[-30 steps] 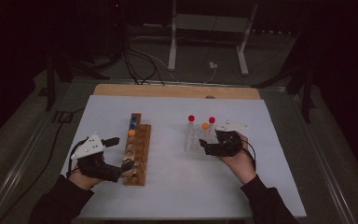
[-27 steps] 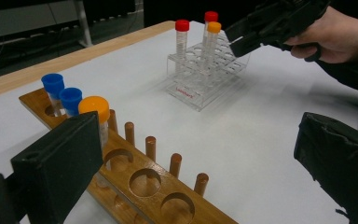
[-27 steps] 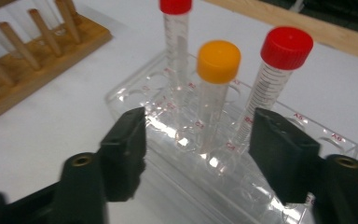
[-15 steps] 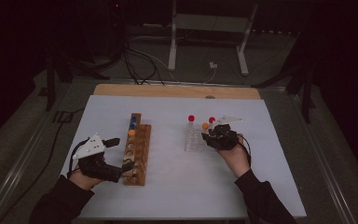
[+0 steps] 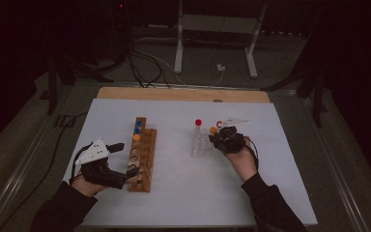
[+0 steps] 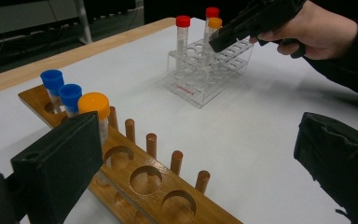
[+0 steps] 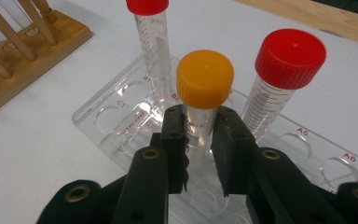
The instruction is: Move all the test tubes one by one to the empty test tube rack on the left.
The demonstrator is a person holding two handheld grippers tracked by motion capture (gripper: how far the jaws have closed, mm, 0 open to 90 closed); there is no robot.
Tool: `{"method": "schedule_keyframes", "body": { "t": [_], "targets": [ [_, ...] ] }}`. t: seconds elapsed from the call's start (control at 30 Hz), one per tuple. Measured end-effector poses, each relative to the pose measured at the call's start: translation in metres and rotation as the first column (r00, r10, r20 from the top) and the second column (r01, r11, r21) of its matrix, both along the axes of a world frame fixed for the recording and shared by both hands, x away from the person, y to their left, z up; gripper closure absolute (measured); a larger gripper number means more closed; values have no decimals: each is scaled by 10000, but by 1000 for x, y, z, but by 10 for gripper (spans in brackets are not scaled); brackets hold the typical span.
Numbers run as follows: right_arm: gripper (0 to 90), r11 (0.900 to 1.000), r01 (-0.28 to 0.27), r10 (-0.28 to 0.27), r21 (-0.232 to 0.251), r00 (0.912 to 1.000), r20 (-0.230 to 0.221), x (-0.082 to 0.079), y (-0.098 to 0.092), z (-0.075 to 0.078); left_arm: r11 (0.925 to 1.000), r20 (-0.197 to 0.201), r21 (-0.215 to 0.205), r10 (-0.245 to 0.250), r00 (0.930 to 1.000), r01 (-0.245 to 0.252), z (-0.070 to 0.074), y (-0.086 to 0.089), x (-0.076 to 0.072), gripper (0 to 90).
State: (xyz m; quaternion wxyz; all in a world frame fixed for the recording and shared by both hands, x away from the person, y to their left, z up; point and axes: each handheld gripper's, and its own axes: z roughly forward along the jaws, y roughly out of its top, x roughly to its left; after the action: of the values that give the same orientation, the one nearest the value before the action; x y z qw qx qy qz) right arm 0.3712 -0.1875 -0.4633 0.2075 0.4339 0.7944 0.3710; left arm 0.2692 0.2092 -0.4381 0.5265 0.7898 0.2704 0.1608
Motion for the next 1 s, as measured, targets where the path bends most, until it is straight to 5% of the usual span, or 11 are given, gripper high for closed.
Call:
{"method": "schedule_keyframes", "body": {
  "t": [0.6, 1.0],
  "targets": [
    [754, 9994, -291, 307, -162, 9937, 1075, -20, -3, 42, 9999, 27, 48, -112, 9999, 112, 4, -2, -1, 20],
    [754, 9874, -1582, 1572, -13, 9796, 1251, -55, 10, 57, 9986, 57, -25, -529, 9986, 529, 11, -14, -5, 20]
  ]
}}
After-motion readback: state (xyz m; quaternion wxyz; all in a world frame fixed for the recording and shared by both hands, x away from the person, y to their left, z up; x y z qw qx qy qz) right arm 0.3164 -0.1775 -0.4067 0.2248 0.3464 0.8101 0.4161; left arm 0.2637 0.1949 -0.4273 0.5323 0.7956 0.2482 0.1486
